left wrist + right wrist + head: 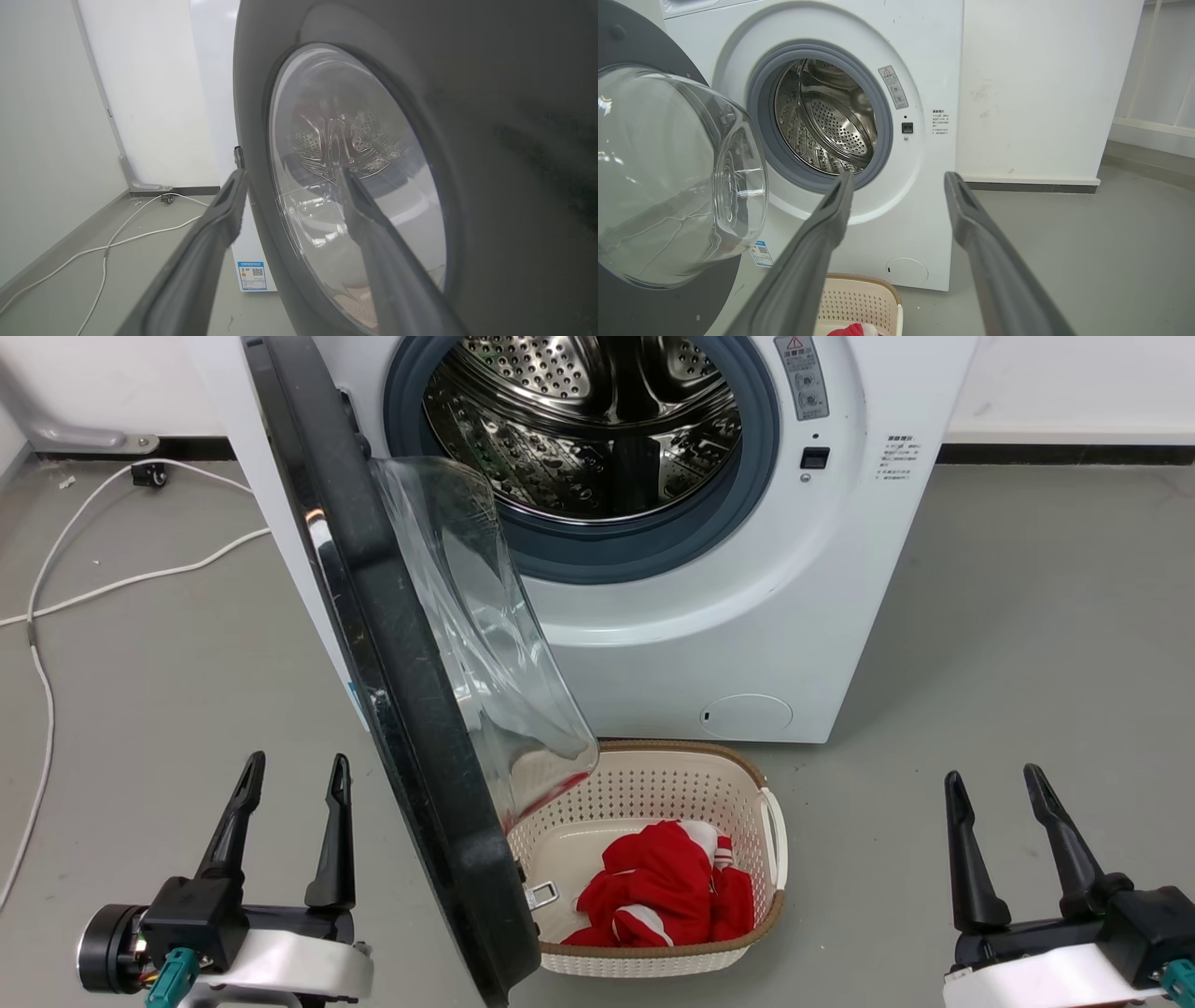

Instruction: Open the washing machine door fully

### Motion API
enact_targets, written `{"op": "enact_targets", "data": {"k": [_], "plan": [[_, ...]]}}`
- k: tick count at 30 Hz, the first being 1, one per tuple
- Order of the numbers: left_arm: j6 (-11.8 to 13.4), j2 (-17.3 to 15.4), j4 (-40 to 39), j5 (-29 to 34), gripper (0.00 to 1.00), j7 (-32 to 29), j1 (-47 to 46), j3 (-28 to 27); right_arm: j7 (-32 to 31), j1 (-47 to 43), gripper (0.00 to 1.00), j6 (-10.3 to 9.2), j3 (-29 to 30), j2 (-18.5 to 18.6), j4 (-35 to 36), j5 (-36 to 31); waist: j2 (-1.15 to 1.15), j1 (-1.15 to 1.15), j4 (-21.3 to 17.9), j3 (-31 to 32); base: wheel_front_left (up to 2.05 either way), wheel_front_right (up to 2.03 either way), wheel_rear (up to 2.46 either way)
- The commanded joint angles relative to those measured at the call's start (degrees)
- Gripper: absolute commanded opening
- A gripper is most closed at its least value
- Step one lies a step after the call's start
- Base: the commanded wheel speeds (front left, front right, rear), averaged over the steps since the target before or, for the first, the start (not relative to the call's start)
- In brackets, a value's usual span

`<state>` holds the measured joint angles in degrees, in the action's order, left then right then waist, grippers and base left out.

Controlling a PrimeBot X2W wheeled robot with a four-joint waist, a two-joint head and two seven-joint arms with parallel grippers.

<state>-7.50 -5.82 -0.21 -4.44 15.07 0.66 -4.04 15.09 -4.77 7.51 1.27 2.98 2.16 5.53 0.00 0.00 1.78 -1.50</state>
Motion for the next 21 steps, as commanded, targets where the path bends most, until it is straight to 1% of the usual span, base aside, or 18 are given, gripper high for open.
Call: {"op": "enact_targets", "data": {"k": [1, 7, 8, 9, 10, 21], "plan": [[0.02, -0.02, -0.09, 0.08, 1.0, 0.15, 0.17, 0.01, 0.09, 0.36, 1.0, -0.04, -0.1, -0.19, -0.14, 0.45, 0.0, 0.0, 0.01, -0.05, 0.0, 0.0, 0.0], [0.02, -0.03, -0.03, -0.11, 1.0, 0.15, 0.09, 0.1, 0.09, 1.14, 1.0, -0.04, 0.05, -0.19, -0.41, 0.6, 0.0, 0.0, 0.05, -0.17, 0.0, 0.0, 0.0], [0.02, -0.04, -0.03, -0.19, 0.87, 0.15, 0.03, 0.1, 0.09, 1.19, 1.0, -0.04, 0.04, -0.19, -0.43, 0.64, 0.0, 0.0, 0.05, -0.18, 0.0, 0.0, 0.0], [0.02, -0.05, -0.07, -0.26, 0.12, 0.15, -0.03, 0.11, 0.09, 1.14, 1.0, -0.04, 0.05, -0.19, -0.49, 0.7, 0.0, 0.0, 0.06, -0.17, 0.0, 0.0, 0.0], [0.02, -0.06, -0.03, -0.3, 0.0, 0.15, -0.04, 0.13, 0.1, 1.14, 1.0, -0.04, 0.06, -0.2, -0.58, 0.76, 0.0, 0.0, 0.07, -0.17, 0.0, 0.0, 0.0], [0.02, 0.1, -1.28, -0.5, 0.0, 0.15, -0.94, -0.35, 0.1, 1.53, 1.0, -0.04, 0.16, -0.2, -2.27, 0.89, 0.0, 0.0, 0.12, -0.12, 0.0, 0.0, 0.0]]}}
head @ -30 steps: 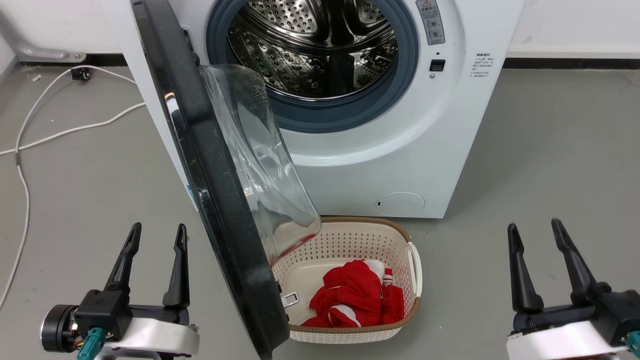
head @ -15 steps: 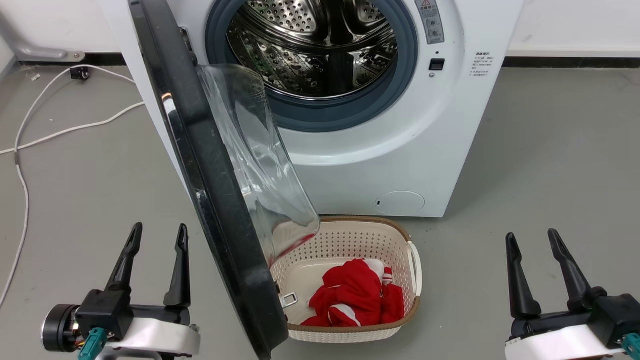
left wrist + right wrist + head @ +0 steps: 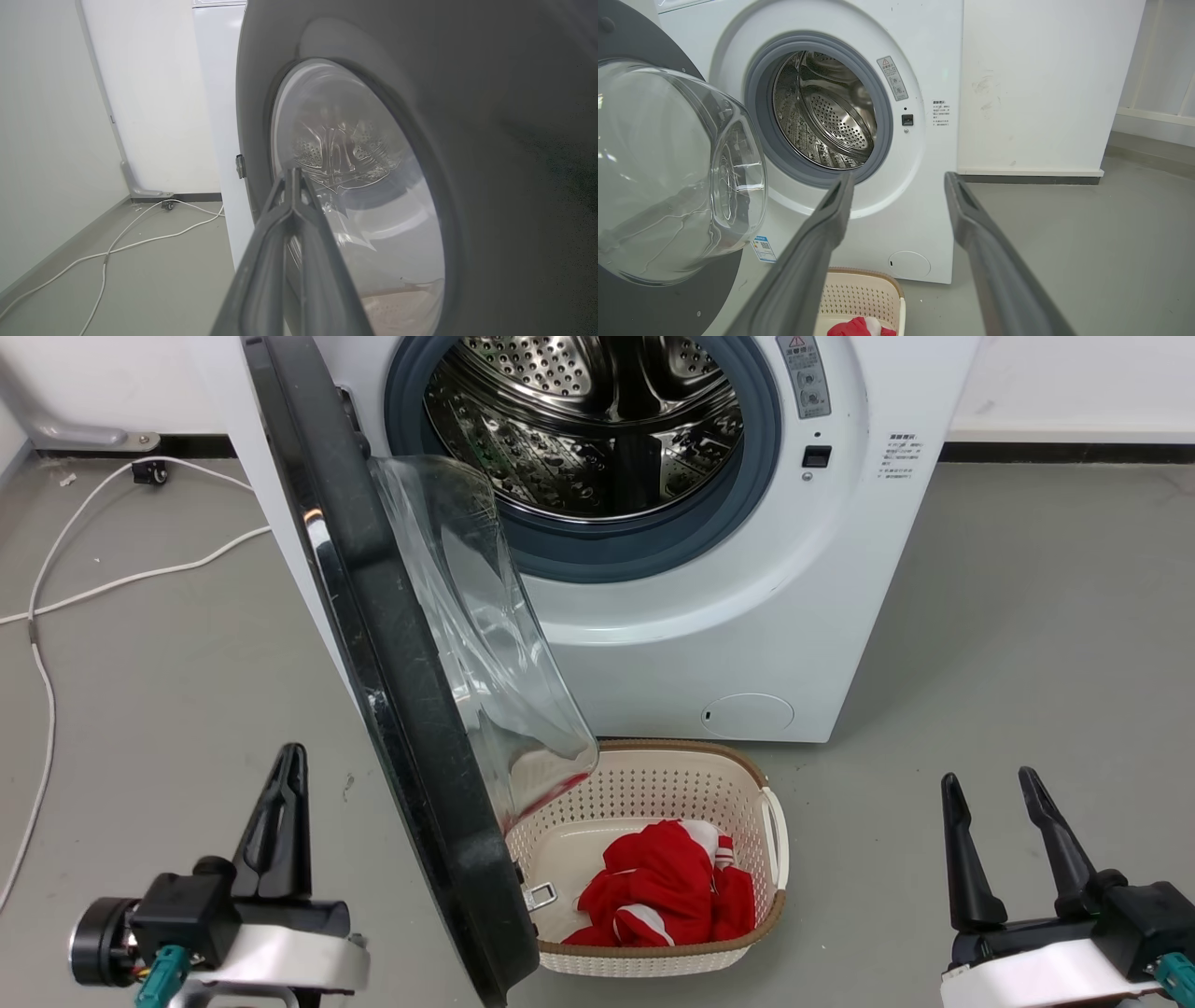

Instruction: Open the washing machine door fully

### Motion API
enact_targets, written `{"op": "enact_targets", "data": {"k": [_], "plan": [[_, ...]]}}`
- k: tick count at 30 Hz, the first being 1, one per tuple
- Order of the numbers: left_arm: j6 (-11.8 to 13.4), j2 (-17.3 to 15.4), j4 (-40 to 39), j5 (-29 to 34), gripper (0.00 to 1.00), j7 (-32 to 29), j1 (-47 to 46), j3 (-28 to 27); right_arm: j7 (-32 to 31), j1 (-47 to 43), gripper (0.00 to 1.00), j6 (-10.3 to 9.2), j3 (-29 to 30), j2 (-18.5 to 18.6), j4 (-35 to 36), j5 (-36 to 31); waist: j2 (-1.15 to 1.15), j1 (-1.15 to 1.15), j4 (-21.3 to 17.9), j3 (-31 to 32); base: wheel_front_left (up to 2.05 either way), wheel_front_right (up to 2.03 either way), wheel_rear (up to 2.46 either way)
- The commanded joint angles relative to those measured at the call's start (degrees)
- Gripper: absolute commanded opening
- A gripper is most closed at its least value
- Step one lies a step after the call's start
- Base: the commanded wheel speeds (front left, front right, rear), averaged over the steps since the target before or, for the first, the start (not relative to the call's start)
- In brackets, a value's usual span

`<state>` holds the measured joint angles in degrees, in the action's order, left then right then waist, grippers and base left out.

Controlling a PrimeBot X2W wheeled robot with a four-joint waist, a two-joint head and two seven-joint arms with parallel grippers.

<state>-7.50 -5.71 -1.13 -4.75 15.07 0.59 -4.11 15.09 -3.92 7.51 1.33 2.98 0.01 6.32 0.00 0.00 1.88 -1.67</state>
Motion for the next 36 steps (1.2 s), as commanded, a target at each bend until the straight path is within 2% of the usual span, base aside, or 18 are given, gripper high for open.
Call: {"op": "enact_targets", "data": {"k": [1, 10, 15, 18, 24, 26, 28, 32, 36], "plan": [[0.02, -0.18, -0.63, 0.09, 0.0, 0.15, -0.98, -0.49, 0.1, 0.66, 1.0, -0.04, 0.14, -0.2, -0.33, 0.16, 0.0, 0.0, 0.05, 0.13, 0.0, 0.0, 0.0], [0.02, -0.79, -12.34, 1.35, 0.0, 0.14, -5.42, -3.25, 0.1, 0.6, 1.0, -0.04, 0.2, -0.19, -1.3, 0.52, 0.0, 0.0, 0.41, 0.53, 0.0, 0.0, 0.0], [0.02, -0.69, -22.83, 2.47, 0.0, 0.14, -6.97, -1.18, 0.1, 0.87, 1.0, -0.04, 0.02, -0.19, -1.58, 0.73, 0.0, 0.0, 0.32, 0.41, 0.0, 0.0, 0.0], [0.02, -0.93, -27.92, 2.68, 0.0, 0.14, -6.98, 2.24, 0.1, 0.83, 1.0, -0.04, -0.25, -0.19, -1.94, 0.91, 0.0, 0.0, 0.12, 0.31, 0.0, 0.0, 0.0], [0.02, -2.15, -32.21, 1.29, 0.0, 0.14, -5.0, 13.94, 0.1, 0.99, 1.0, -0.04, -0.64, -0.19, -2.68, 1.2, 0.0, 0.0, -0.15, 0.16, 0.0, 0.0, 0.0], [0.02, -3.0, -31.74, 0.72, 0.0, 0.15, -3.77, 18.08, 0.1, 1.01, 1.0, -0.04, -0.79, -0.19, -2.89, 1.25, 0.0, 0.0, -0.22, 0.24, 0.0, 0.0, 0.0], [0.02, -3.3, -31.47, 0.3, 0.0, 0.14, -3.28, 19.93, 0.1, 1.05, 1.0, -0.04, -0.82, -0.19, -2.97, 1.27, 0.0, 0.0, -0.22, 0.24, 0.0, 0.0, 0.0], [0.02, -6.13, -28.9, -1.43, 0.0, 0.14, -0.29, 28.01, 0.1, 0.82, 1.0, -0.04, -0.99, -0.19, -3.34, 1.39, 0.0, 0.0, -0.08, 0.33, 0.0, 0.0, 0.0], [0.02, -7.93, -25.66, -2.34, 0.0, 0.14, 3.76, 31.76, 0.1, 0.95, 1.0, -0.04, -1.31, -0.19, -3.67, 1.45, 0.0, 0.0, -0.06, 0.26, 0.0, 0.0, 0.0]]}}
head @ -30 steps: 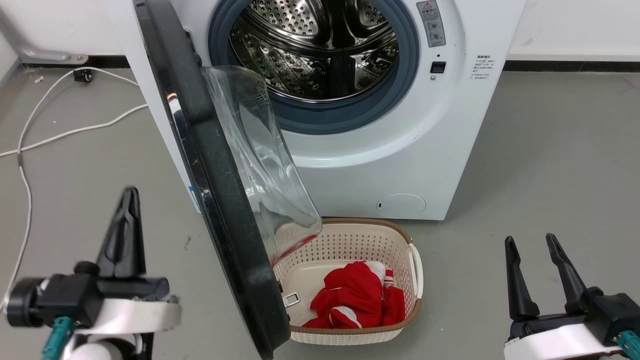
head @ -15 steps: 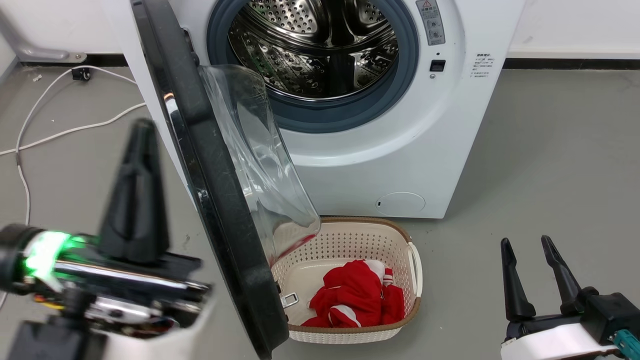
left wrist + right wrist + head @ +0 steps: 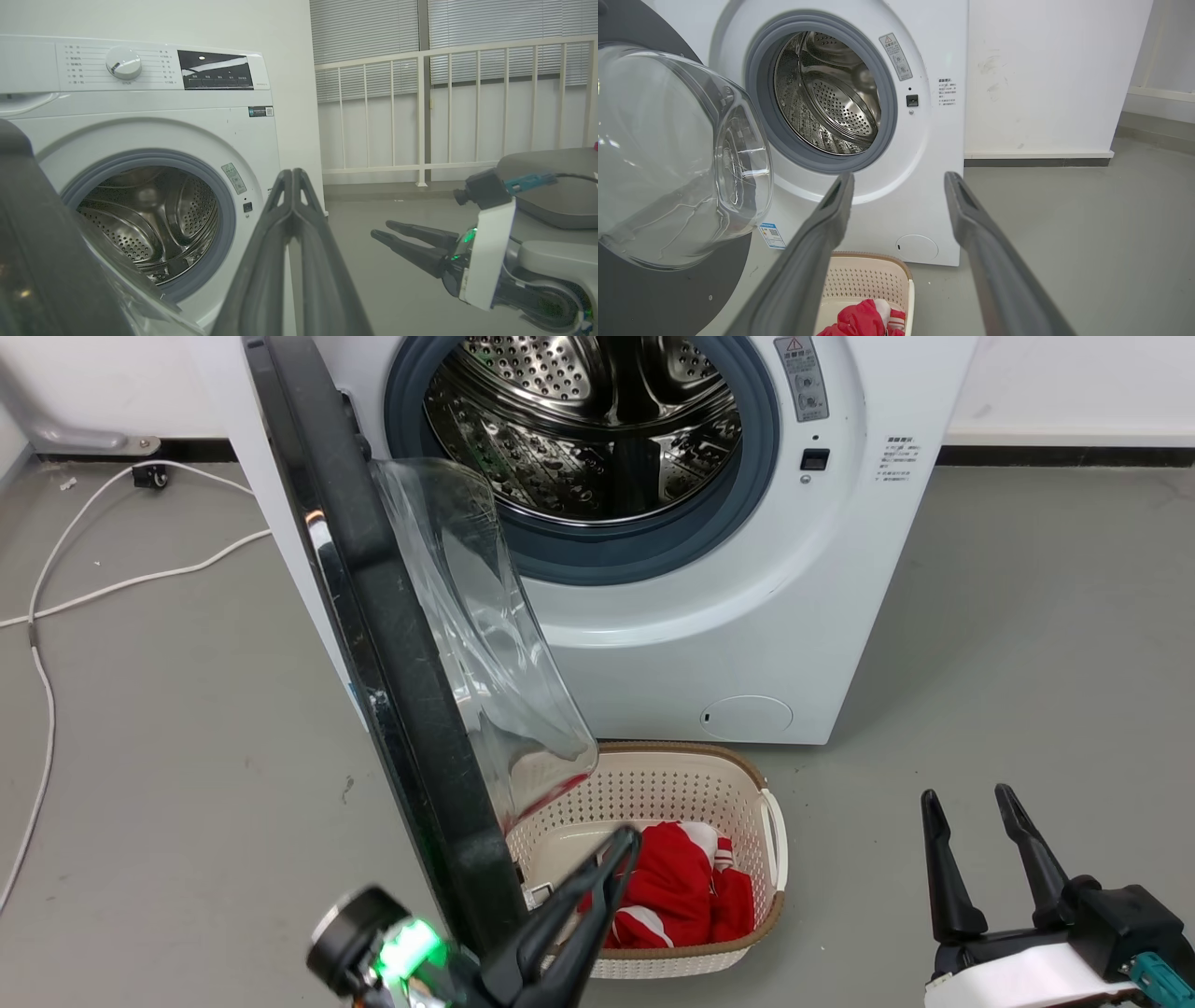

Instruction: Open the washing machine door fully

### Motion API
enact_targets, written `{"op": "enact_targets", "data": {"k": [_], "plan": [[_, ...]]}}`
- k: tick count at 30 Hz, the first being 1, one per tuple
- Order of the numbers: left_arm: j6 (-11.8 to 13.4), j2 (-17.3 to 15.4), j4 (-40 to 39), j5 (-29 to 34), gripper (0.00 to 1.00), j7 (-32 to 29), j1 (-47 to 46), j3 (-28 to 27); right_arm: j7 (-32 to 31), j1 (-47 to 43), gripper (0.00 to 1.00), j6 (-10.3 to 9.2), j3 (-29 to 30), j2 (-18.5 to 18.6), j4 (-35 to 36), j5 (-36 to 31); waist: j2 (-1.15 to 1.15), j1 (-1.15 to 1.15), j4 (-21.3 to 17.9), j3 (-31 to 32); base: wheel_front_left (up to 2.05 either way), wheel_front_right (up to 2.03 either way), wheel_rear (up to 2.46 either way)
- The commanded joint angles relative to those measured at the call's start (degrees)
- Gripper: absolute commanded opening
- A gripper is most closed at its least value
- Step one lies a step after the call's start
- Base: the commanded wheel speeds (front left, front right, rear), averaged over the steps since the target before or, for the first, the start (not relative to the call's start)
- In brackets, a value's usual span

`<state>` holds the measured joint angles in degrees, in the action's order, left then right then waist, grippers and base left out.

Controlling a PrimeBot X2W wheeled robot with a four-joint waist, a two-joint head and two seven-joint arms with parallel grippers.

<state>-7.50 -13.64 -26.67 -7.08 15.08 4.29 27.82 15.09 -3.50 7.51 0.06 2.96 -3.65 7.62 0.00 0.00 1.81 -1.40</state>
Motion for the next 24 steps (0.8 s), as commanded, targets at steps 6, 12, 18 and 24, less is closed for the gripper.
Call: {"op": "enact_targets", "data": {"k": [6, 12, 18, 24], "plan": [[0.98, -0.98, 4.31, 0.2, 0.0, 0.14, 5.94, 0.57, 0.1, 0.49, 1.0, -0.04, -0.15, -0.16, -0.59, 0.47, 0.0, 0.0, 0.58, -0.66, 0.0, 0.0, 0.0], [1.72, -0.55, 9.98, -0.42, 0.0, 0.14, 7.61, -0.45, 0.1, 1.4, 1.0, -0.04, -0.43, -0.16, -0.98, 0.91, 0.0, 0.0, 1.22, -1.88, 0.0, 0.0, 0.0], [2.22, 1.77, 14.31, -0.72, 0.0, 0.14, 5.58, -2.26, 0.1, 1.79, 1.0, -0.04, -1.01, -0.16, -1.7, 1.42, 0.0, 0.0, 0.94, -2.61, 0.0, 0.0, 0.0], [2.52, 3.46, 15.57, -0.39, 0.0, 0.14, 4.86, -4.36, 0.1, 2.28, 1.0, -0.04, -1.11, -0.17, -2.32, 1.64, 0.0, 0.0, 0.52, -3.0, 0.0, 0.0, 0.0]]}}
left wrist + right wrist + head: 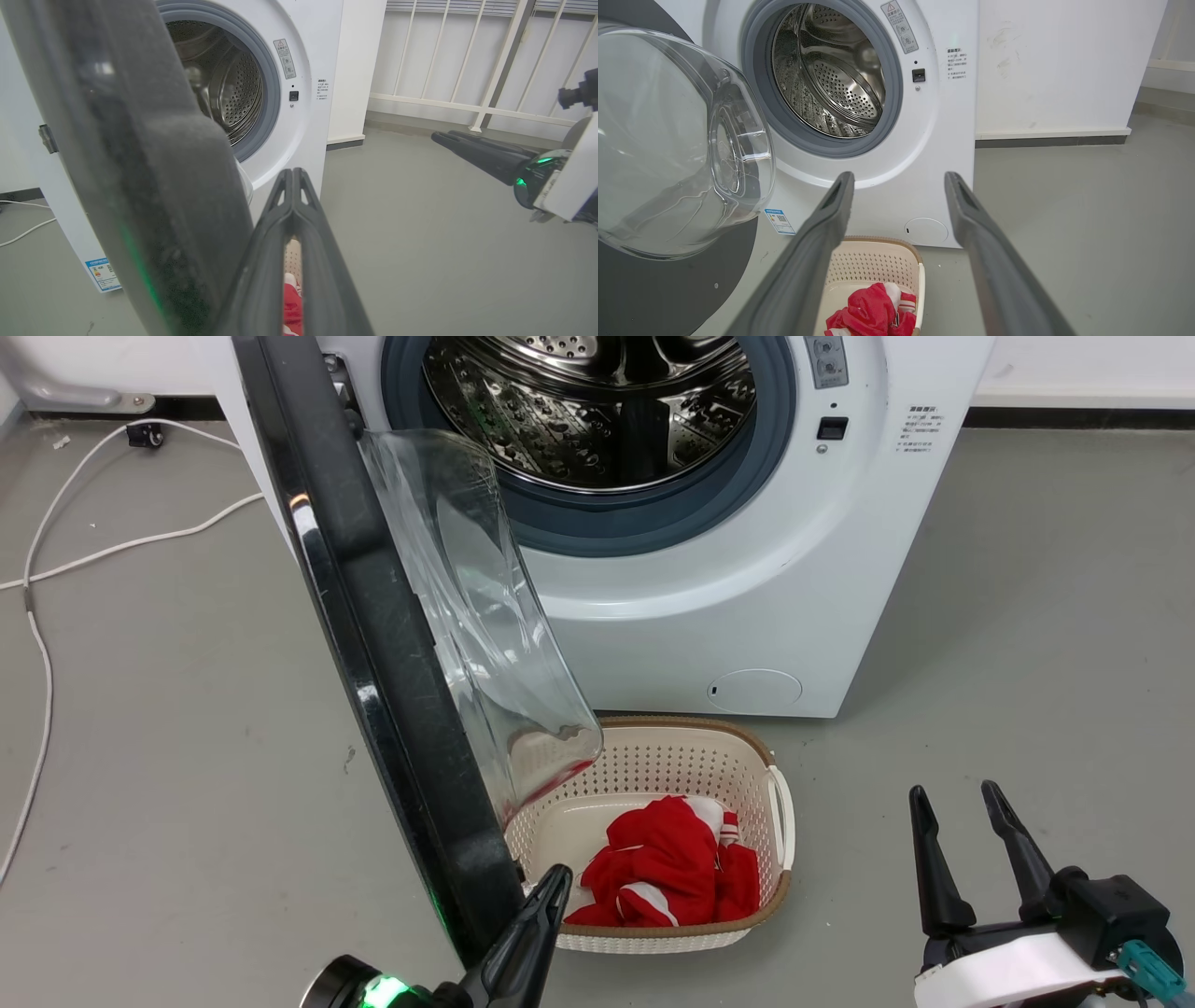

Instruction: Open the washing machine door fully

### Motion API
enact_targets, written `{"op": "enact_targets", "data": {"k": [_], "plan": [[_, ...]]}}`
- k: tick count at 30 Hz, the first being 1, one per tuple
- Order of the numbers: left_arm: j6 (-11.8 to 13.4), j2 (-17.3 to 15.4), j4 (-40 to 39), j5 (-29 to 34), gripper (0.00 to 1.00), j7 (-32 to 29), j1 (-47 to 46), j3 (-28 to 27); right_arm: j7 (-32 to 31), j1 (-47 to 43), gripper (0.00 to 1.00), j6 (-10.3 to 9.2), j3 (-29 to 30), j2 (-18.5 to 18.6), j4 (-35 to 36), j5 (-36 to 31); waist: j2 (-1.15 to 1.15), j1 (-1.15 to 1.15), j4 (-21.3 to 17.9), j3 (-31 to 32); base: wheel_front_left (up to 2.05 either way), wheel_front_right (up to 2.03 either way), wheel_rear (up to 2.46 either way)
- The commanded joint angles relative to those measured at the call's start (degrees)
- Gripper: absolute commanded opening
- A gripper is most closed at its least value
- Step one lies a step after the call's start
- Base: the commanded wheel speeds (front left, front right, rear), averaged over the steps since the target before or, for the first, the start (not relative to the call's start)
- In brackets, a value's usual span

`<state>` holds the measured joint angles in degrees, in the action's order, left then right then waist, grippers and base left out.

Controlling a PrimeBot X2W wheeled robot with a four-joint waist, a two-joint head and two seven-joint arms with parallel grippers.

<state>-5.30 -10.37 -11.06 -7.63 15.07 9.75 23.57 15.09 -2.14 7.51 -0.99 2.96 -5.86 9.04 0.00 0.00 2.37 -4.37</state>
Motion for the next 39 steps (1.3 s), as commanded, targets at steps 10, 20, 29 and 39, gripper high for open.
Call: {"op": "enact_targets", "data": {"k": [10, 20, 29, 39], "plan": [[0.46, 1.86, -0.29, 0.96, 0.0, 0.14, 1.89, -3.9, 0.1, 0.85, 1.0, -0.04, 0.59, -0.16, -0.66, 1.15, 0.0, 0.0, 2.35, -0.43, 0.0, 0.0, 0.0], [0.76, 2.89, -4.08, 0.84, 0.0, 0.14, 3.71, -6.93, 0.1, 1.54, 1.0, -0.04, 1.5, -0.16, -0.42, 0.3, 0.0, 0.0, 10.47, -1.69, 0.0, 0.0, 0.0], [1.67, 3.17, -3.51, 0.32, 0.0, 0.1, 2.64, -12.89, 0.1, 2.62, 1.0, -0.04, 2.05, -0.14, -0.06, 0.44, 0.0, 0.0, 16.06, -3.03, 0.0, 0.0, 0.0], [1.56, 2.22, 0.73, -1.69, 0.0, 0.11, -2.8, -25.15, 0.1, 4.34, 1.0, -0.04, 1.56, -0.13, 0.66, -0.66, 0.0, 0.0, 16.56, -5.68, 0.0, 0.0, 0.0]]}}
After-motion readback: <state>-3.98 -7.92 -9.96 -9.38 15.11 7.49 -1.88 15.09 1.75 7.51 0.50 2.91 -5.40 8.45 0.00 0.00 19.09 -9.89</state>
